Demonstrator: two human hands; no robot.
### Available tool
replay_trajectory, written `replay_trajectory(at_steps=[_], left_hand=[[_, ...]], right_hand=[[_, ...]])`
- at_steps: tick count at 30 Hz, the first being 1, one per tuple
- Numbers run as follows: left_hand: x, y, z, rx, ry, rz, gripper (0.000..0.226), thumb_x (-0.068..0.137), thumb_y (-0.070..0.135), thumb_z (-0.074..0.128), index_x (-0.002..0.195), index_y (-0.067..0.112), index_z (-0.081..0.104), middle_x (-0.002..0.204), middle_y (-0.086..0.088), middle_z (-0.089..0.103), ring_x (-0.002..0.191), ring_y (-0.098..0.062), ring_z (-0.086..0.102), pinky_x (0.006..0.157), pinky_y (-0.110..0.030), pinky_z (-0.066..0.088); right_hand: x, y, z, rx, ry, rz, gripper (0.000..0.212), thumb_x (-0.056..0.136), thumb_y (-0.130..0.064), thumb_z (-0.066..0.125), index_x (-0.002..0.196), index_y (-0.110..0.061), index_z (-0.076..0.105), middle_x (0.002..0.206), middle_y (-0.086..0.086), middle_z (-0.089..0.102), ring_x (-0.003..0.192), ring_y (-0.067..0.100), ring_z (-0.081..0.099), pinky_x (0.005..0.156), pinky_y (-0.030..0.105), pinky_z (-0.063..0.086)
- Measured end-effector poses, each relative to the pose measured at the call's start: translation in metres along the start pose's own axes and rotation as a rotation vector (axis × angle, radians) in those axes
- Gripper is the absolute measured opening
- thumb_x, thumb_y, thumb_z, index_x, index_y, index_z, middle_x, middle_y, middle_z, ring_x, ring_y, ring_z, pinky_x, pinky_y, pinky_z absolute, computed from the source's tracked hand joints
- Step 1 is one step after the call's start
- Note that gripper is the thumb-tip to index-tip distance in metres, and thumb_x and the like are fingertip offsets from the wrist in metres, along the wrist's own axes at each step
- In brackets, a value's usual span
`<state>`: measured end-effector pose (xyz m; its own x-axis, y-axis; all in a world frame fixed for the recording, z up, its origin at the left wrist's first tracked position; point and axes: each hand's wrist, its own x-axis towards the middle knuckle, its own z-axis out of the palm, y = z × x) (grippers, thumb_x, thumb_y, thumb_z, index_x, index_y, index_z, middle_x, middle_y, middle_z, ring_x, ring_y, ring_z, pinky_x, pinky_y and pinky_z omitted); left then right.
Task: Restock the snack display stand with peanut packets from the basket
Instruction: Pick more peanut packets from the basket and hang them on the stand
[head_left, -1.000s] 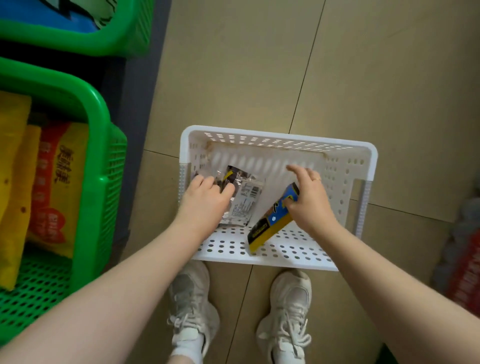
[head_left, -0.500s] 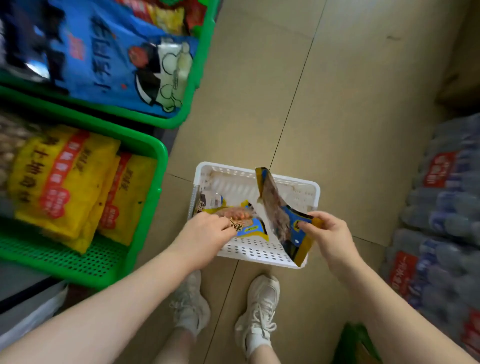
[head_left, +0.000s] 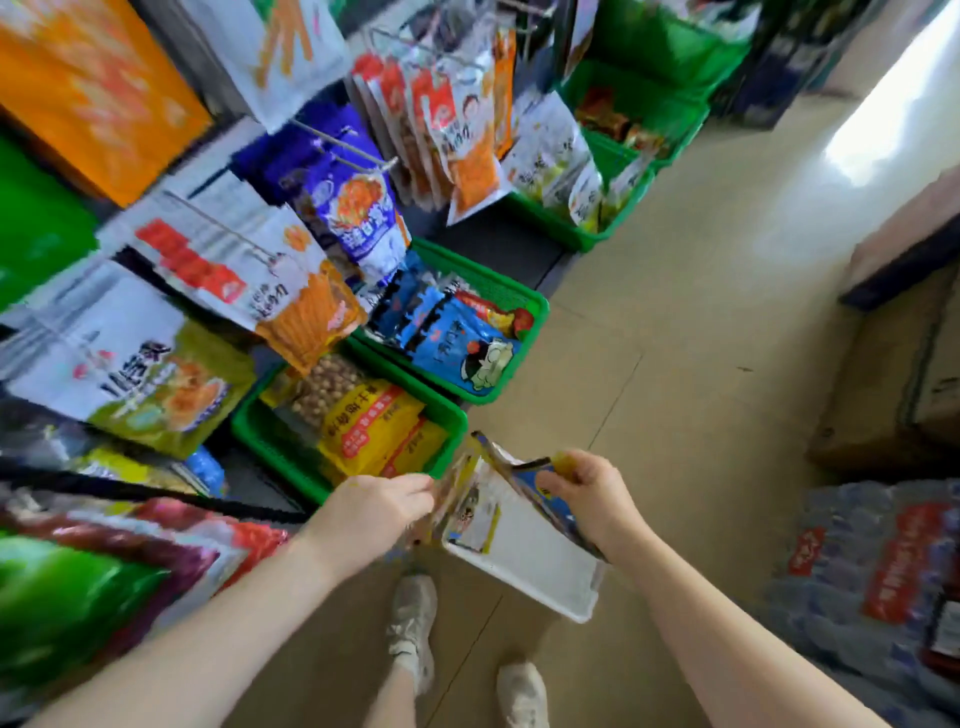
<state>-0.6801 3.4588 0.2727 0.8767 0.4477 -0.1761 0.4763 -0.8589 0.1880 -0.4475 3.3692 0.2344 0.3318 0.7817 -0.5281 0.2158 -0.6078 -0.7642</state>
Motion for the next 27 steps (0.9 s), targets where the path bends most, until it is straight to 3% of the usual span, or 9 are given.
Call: replay_trajectory(at_steps=[3, 6, 10, 13, 15, 17, 19, 22, 27], left_hand=[[-0.033, 0.011, -0.041, -0.202, 0.124, -0.152, 0.032, 0.067, 0.013, 0.041, 0.072, 0.015, 0.073, 0.071, -0.003, 0.072, 0.060, -0.017, 0.069, 0.046, -0.026, 0.051], [-0.074, 0.034, -0.074, -0.398, 0.251, -0.352, 0.048, 0.070, 0.025, 0.033, 0.085, 0.010, 0.076, 0.086, -0.005, 0.076, 0.080, -0.010, 0.063, 0.074, -0.020, 0.045], [-0.147, 0.056, -0.112, -0.415, 0.368, -0.624, 0.022, 0.084, 0.019, 0.059, 0.100, 0.015, 0.073, 0.104, -0.002, 0.073, 0.097, -0.014, 0.066, 0.086, -0.021, 0.045], [-0.210, 0.061, -0.143, -0.380, 0.452, -0.786, 0.035, 0.088, 0.010, 0.057, 0.119, 0.027, 0.059, 0.103, -0.006, 0.072, 0.082, -0.024, 0.065, 0.069, -0.033, 0.046], [-0.256, 0.061, -0.169, -0.283, 0.465, -0.877, 0.057, 0.091, 0.016, 0.054, 0.137, 0.038, 0.031, 0.097, -0.013, 0.070, 0.072, -0.028, 0.061, 0.060, -0.039, 0.044], [-0.305, 0.060, -0.197, -0.120, 0.468, -0.937, 0.061, 0.093, 0.017, 0.050, 0.142, 0.039, 0.021, 0.104, -0.014, 0.069, 0.081, -0.032, 0.063, 0.059, -0.039, 0.049], [-0.359, 0.057, -0.220, 0.077, 0.538, -0.918, 0.050, 0.092, 0.006, 0.050, 0.135, 0.029, 0.042, 0.118, -0.008, 0.065, 0.092, -0.032, 0.065, 0.053, -0.032, 0.048], [-0.446, 0.054, -0.249, 0.349, 0.612, -0.819, 0.048, 0.067, -0.016, 0.062, 0.106, 0.012, 0.068, 0.095, -0.011, 0.073, 0.076, -0.030, 0.070, 0.045, -0.032, 0.053], [-0.585, 0.022, -0.297, 0.583, 0.590, -0.962, 0.042, 0.060, -0.016, 0.065, 0.092, 0.011, 0.068, 0.076, -0.010, 0.069, 0.069, -0.031, 0.067, 0.050, -0.037, 0.055]], right_hand=[[-0.034, -0.047, 0.009, -0.029, -0.092, -0.148, 0.035, 0.085, -0.012, 0.062, 0.056, -0.022, 0.045, 0.054, -0.005, 0.041, 0.054, 0.012, 0.037, 0.056, 0.029, 0.030], [-0.066, -0.093, 0.021, -0.115, -0.194, -0.287, 0.025, 0.087, -0.015, 0.059, 0.066, -0.007, 0.047, 0.059, 0.001, 0.041, 0.054, 0.014, 0.034, 0.055, 0.030, 0.028], [-0.109, -0.153, 0.043, -0.272, -0.346, -0.478, 0.038, 0.089, -0.017, 0.058, 0.059, -0.017, 0.035, 0.056, -0.003, 0.031, 0.051, 0.012, 0.029, 0.054, 0.030, 0.024], [-0.144, -0.212, 0.065, -0.408, -0.520, -0.616, 0.034, 0.093, -0.019, 0.053, 0.063, -0.014, 0.036, 0.058, -0.002, 0.029, 0.055, 0.015, 0.029, 0.057, 0.031, 0.023], [-0.168, -0.256, 0.084, -0.504, -0.570, -0.733, 0.032, 0.094, -0.016, 0.050, 0.063, -0.013, 0.041, 0.059, 0.001, 0.034, 0.057, 0.015, 0.033, 0.058, 0.031, 0.025], [-0.198, -0.299, 0.109, -0.599, -0.564, -0.893, 0.028, 0.093, -0.008, 0.049, 0.066, -0.014, 0.048, 0.063, 0.004, 0.043, 0.066, 0.017, 0.039, 0.065, 0.033, 0.029], [-0.228, -0.337, 0.141, -0.620, -0.512, -1.083, 0.028, 0.091, -0.001, 0.048, 0.066, -0.014, 0.048, 0.061, 0.000, 0.041, 0.069, 0.019, 0.039, 0.067, 0.033, 0.028], [-0.279, -0.388, 0.196, -0.544, -0.328, -1.295, 0.015, 0.092, -0.004, 0.046, 0.093, 0.006, 0.058, 0.073, 0.018, 0.054, 0.073, 0.027, 0.050, 0.063, 0.033, 0.028], [-0.364, -0.459, 0.290, -0.461, -0.038, -1.625, 0.033, 0.087, -0.022, 0.037, 0.104, -0.004, 0.059, 0.090, 0.028, 0.065, 0.084, 0.043, 0.060, 0.066, 0.041, 0.041]])
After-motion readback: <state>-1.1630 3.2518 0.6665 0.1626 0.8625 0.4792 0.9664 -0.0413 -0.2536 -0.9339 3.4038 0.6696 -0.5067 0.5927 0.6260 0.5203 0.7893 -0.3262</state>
